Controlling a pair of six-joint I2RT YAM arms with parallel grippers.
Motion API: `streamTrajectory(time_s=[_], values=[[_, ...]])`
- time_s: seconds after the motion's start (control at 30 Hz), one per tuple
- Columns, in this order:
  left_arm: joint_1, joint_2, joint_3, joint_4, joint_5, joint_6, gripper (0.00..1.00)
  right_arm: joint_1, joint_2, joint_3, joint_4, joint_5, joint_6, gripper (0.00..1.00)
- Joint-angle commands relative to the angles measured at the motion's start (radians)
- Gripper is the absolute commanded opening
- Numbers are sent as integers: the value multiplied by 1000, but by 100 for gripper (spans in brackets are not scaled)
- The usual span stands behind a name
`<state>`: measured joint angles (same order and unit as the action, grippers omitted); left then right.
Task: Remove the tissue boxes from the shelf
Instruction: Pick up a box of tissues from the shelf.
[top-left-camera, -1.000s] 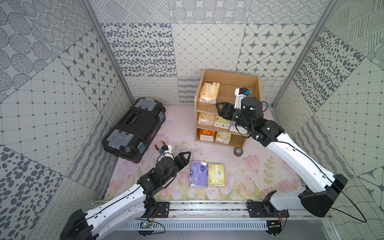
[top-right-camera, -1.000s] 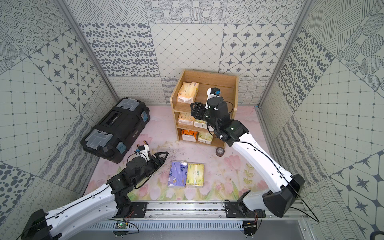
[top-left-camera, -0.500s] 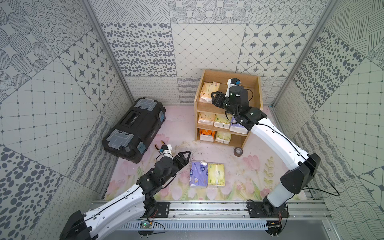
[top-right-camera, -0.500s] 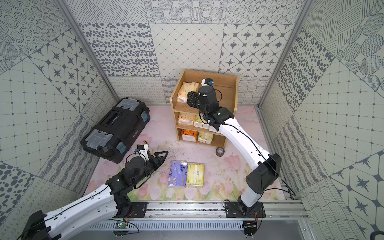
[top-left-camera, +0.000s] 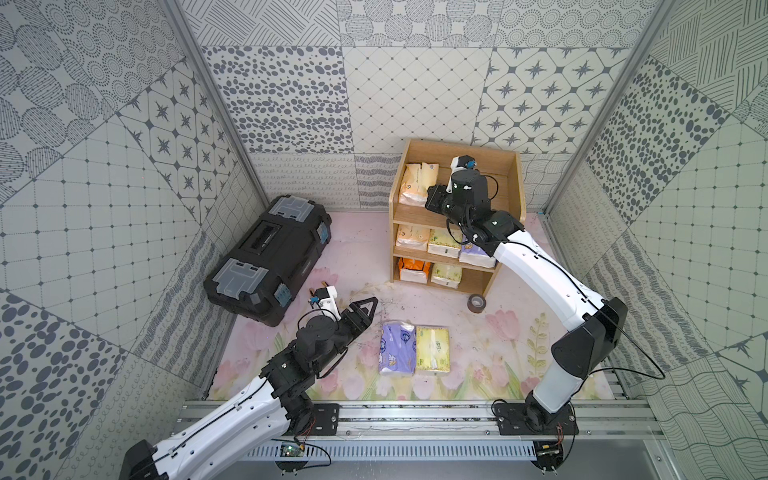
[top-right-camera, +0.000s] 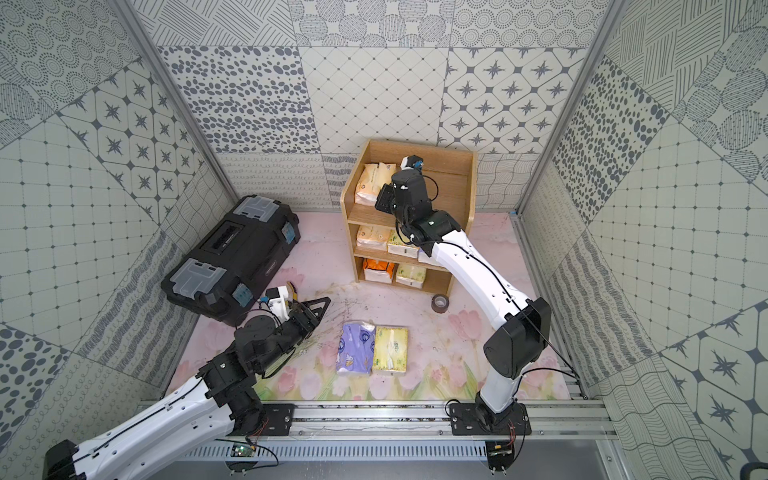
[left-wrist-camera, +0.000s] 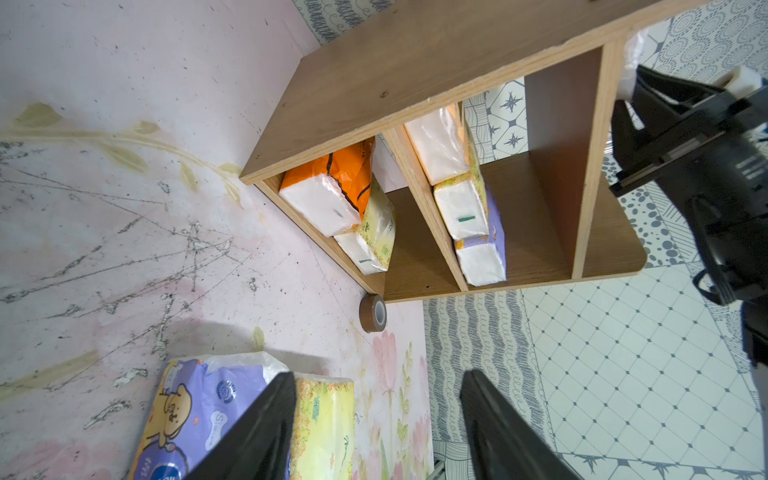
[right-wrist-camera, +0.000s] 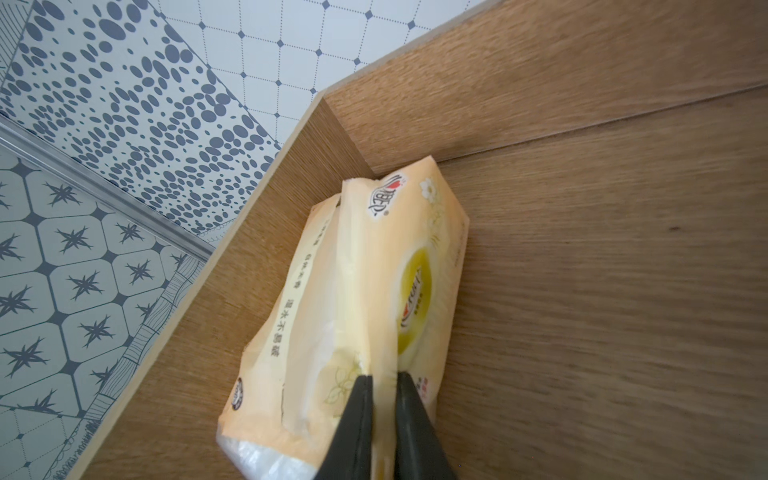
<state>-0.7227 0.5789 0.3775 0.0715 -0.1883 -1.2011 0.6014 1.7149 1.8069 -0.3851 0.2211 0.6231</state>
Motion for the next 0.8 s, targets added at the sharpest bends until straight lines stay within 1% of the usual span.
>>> streamTrajectory(time_s=[0.0,0.03,0.07,0.1,0.17,0.23,0.37,0.47,0.67,0.77], values=[[3,-38,51,-3,14,-32,68,0,-82,-38,54,-36,9,7],[4,-41,64,0,16,-27,70,0,-98,-53,54,-42,9,6],[4,-40,81,1,16,-26,75,0,-121,-71,57,-50,10,5],[4,-39,99,13,20,-21,78,0,-146,-95,59,-59,12,3],[3,-23,134,58,38,3,83,0,-196,-141,64,-73,15,0],[4,10,178,111,63,30,87,0,-252,-192,66,-85,19,0],[3,129,298,207,161,72,94,0,-369,-303,74,-104,38,0],[3,251,375,307,248,71,99,0,-451,-379,84,-120,63,0],[4,484,479,563,380,30,100,0,-575,-484,108,-177,118,0],[3,577,538,619,427,15,99,0,-622,-516,112,-209,136,0]])
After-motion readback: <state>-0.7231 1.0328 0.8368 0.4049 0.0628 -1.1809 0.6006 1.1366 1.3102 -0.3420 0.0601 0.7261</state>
